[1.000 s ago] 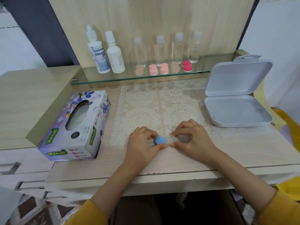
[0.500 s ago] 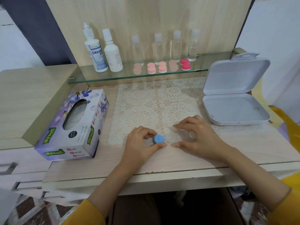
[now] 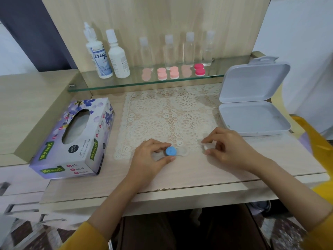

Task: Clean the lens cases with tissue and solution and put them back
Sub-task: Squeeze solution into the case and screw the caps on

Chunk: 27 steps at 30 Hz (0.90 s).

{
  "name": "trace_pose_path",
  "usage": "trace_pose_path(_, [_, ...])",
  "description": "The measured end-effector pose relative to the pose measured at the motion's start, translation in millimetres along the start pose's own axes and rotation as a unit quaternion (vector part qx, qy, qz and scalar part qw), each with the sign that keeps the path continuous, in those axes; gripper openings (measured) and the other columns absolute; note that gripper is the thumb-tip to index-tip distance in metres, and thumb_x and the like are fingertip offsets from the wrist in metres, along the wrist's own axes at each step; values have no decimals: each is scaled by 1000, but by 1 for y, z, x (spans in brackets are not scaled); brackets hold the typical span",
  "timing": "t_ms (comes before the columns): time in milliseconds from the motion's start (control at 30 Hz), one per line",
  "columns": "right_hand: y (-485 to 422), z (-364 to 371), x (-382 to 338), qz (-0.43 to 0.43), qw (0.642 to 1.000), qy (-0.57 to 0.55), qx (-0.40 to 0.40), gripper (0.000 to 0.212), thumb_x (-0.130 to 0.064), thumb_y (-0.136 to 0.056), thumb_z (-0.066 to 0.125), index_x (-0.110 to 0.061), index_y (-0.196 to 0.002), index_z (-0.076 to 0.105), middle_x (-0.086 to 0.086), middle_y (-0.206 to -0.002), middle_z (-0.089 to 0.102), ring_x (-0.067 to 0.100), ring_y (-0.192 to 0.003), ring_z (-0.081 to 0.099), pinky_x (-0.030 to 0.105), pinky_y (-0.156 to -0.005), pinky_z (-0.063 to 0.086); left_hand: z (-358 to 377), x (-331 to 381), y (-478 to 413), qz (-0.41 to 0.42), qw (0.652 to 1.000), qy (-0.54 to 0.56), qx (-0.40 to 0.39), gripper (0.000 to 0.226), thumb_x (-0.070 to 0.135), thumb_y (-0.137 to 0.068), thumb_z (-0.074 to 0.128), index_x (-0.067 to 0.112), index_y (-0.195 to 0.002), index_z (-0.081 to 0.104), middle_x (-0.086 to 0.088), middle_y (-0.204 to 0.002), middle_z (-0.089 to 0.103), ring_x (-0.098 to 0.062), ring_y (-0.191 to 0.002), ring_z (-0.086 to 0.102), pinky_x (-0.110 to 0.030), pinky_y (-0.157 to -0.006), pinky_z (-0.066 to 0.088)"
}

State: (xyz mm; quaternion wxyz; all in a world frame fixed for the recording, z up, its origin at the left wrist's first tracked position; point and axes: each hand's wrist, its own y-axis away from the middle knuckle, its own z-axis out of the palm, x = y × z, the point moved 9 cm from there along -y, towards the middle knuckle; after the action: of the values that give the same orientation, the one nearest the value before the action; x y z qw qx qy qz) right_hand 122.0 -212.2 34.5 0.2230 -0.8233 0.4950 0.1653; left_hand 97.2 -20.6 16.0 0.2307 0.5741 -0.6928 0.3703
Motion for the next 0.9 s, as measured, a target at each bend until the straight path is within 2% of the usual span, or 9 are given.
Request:
trace_pose_path(133, [-8, 3, -23, -20, 999, -33, -15, 21, -9, -79, 68, -13, -100, 71, -17, -86, 47, 7, -59, 52, 8, -64, 40, 1, 0, 0, -1, 1000, -6, -2, 29, 27, -68, 78, 26, -96, 70, 10, -89, 61, -5, -83, 54, -24, -83, 43])
trace_pose_path(267, [-14, 20, -47, -46, 996, -42, -71, 28, -8, -81, 64, -16, -107, 68, -7, -97, 52, 8, -71, 54, 14, -70, 45, 2, 1, 0, 0, 1000, -12, -8, 29, 25, -69, 78, 22, -97, 71, 8, -88, 61, -4, -81, 54, -18, -80, 42])
trace_pose_path(367, [-20, 27, -55, -52, 995, -14, -89, 30, -7, -81, 62, -15, -110, 66, 0, -102, 56, 9, -72, 50, 19, -72, 43, 4, 2, 0, 1, 1000, -12, -10, 30, 23, -69, 79, 21, -97, 71, 4, -89, 61, -10, -81, 55, -24, -81, 45])
trace_pose_path(500, [-22, 31, -58, -53, 992, 24, -108, 32, -7, -81, 59, -14, -111, 66, 1, -104, 59, 8, -75, 43, 21, -73, 39, 5, 1, 0, -1, 1000, -5, -11, 28, 22, -68, 79, 18, -96, 72, 4, -87, 61, -14, -82, 57, -33, -83, 45])
trace_pose_path(633, [-20, 34, -60, -53, 991, 42, -119, 30, -7, -81, 57, -13, -109, 66, 2, -96, 55, 10, -76, 43, 23, -71, 40, 7, 1, -1, 8, 1000, -12, -17, 27, 25, -69, 78, 19, -95, 72, 4, -87, 60, -15, -84, 58, -40, -85, 45])
trace_pose_path(733, [-21, 35, -58, -47, 990, 60, -117, 28, -9, -82, 57, -13, -108, 66, 0, -88, 49, 12, -76, 42, 25, -69, 37, 8, 1, 0, 2, 1000, -15, -20, 33, 37, -66, 72, 20, -94, 72, 9, -85, 58, -12, -83, 57, -38, -84, 45])
trace_pose_path(800, [-22, 35, -57, -40, 991, 61, -112, 25, -16, -83, 60, -14, -108, 65, -1, -87, 48, 12, -75, 40, 24, -67, 34, 8, 2, 0, -1, 1000, -14, -22, 36, 41, -64, 68, 20, -94, 72, 8, -84, 58, -12, -83, 57, -37, -84, 45])
trace_pose_path(900, [-24, 35, -56, -29, 993, 72, -91, 26, -32, -80, 66, -9, -92, 63, -2, -78, 49, 14, -72, 43, 26, -64, 37, 9, 2, 0, -5, 999, -17, -26, 29, 34, -69, 76, 19, -94, 71, 7, -85, 58, -12, -85, 56, -39, -86, 44])
